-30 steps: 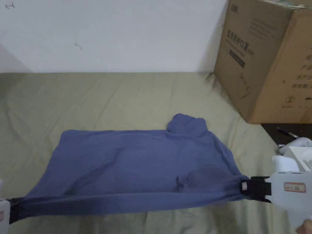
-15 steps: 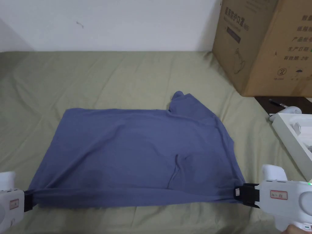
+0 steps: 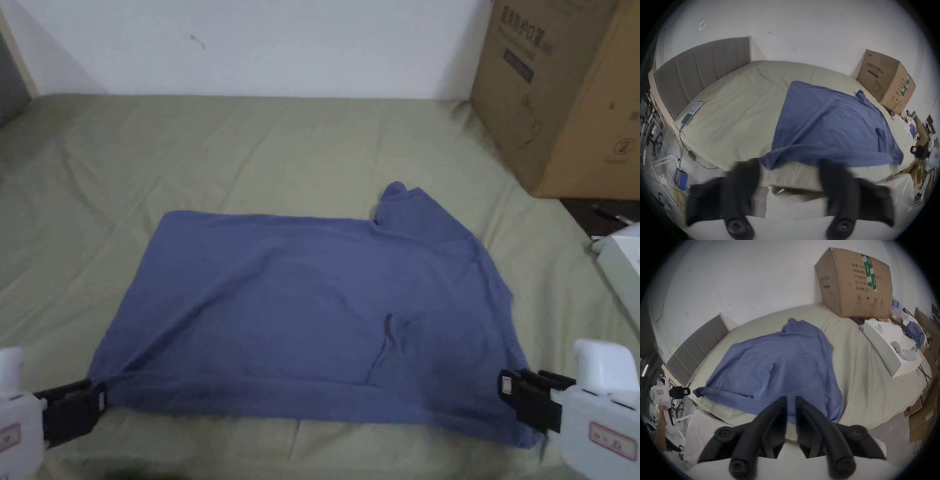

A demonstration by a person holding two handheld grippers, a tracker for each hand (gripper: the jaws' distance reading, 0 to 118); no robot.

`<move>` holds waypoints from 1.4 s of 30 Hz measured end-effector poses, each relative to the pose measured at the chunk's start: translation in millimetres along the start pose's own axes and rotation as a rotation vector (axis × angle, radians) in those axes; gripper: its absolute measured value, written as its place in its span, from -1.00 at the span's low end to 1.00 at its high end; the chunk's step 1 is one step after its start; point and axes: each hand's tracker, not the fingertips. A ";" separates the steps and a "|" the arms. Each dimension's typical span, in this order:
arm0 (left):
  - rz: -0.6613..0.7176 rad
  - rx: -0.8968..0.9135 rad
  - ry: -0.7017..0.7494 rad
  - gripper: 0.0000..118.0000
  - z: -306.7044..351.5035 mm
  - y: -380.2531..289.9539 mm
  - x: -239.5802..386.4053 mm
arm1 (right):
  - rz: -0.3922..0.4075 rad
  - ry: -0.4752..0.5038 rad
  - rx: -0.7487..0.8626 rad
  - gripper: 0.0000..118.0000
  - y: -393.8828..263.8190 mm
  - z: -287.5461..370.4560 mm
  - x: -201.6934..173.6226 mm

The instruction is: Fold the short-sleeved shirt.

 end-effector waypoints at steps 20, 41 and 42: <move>-0.010 0.004 0.016 0.79 -54.6 7.0 -26.0 | -0.021 0.134 -0.084 -1.00 -15.2 -9.0 -11.4; -0.014 -0.066 -0.053 -0.98 -58.4 21.4 -22.8 | -0.076 -0.107 -0.130 0.45 -27.8 6.5 29.7; -0.015 -0.063 -0.053 -0.98 -57.9 21.8 -22.3 | -0.082 -0.091 -0.141 0.58 -28.4 2.5 31.7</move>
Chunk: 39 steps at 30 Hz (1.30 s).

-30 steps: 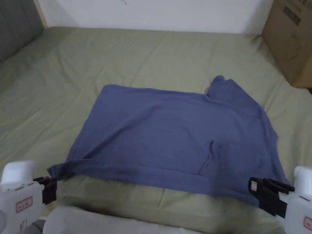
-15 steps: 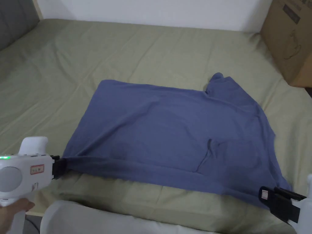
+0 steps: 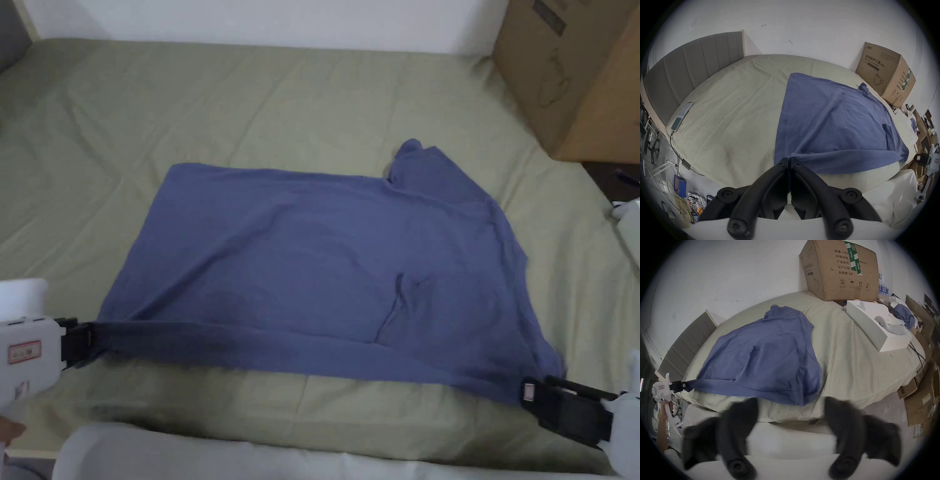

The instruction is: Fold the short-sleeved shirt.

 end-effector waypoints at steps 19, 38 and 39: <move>-0.029 -0.040 -0.002 -0.98 -6.3 -5.7 8.1 | 0.174 -0.110 -0.104 -0.89 22.9 -79.9 -20.5; -0.038 0.015 0.023 -0.98 -34.9 95.3 9.2 | 0.082 -0.024 -0.050 -0.90 120.2 -80.6 -6.6; -0.033 0.011 0.030 -0.98 -45.2 105.8 11.6 | 0.072 -0.019 -0.051 -0.90 130.1 -89.5 -5.2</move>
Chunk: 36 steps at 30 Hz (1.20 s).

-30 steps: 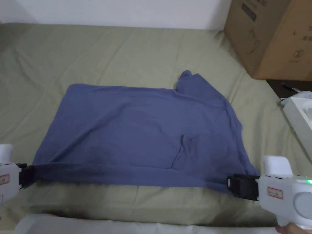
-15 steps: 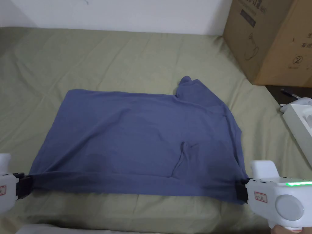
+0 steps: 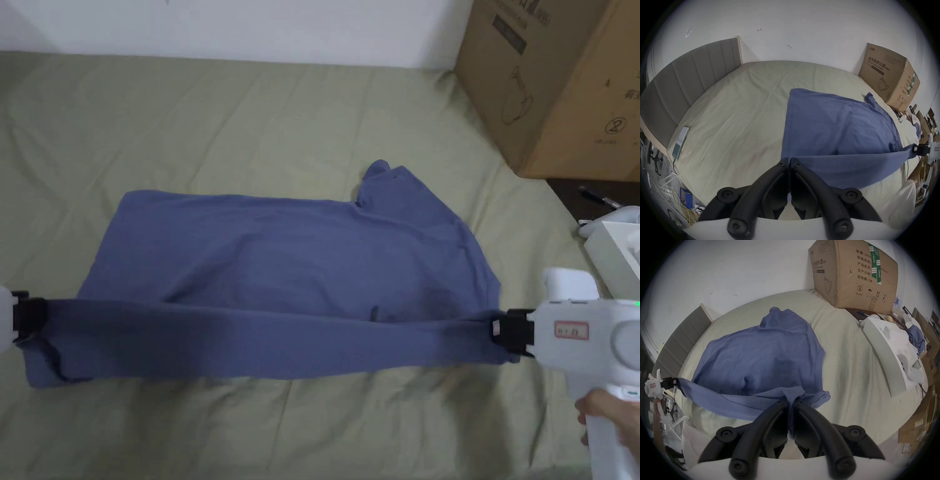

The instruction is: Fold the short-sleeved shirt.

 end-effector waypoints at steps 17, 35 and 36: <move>-0.070 -0.171 0.086 0.75 -116.9 46.8 23.3 | -0.049 -0.036 -0.143 0.69 70.9 -106.1 -0.6; 0.146 -0.074 -0.014 -1.00 4.6 -69.5 7.8 | -0.073 0.140 0.061 -1.00 -37.8 18.1 -23.0; 0.144 -0.073 -0.013 -1.00 3.5 -70.3 11.2 | -0.071 0.137 0.055 -1.00 -43.1 17.9 -24.1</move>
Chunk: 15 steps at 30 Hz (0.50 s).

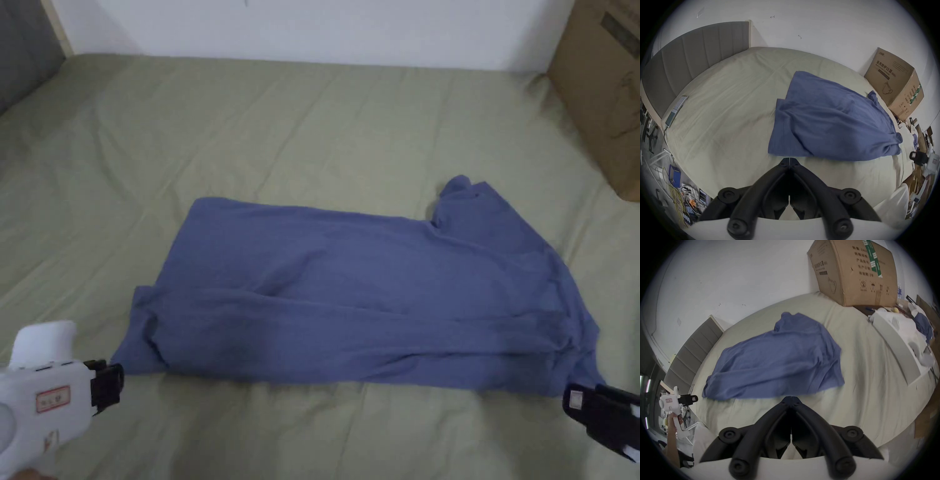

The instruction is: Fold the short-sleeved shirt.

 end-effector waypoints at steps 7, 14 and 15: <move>0.029 -0.001 -0.021 -0.05 -34.6 25.7 -5.5 | -0.031 -0.047 -0.025 -1.00 -13.5 5.0 15.2; -0.032 -0.146 0.129 0.33 -81.0 30.9 -7.5 | -0.051 -0.092 -0.027 -1.00 -16.2 14.6 28.7; -0.028 -0.117 0.154 0.33 -78.1 29.6 -4.2 | -0.053 -0.096 -0.030 -1.00 -16.6 13.9 30.8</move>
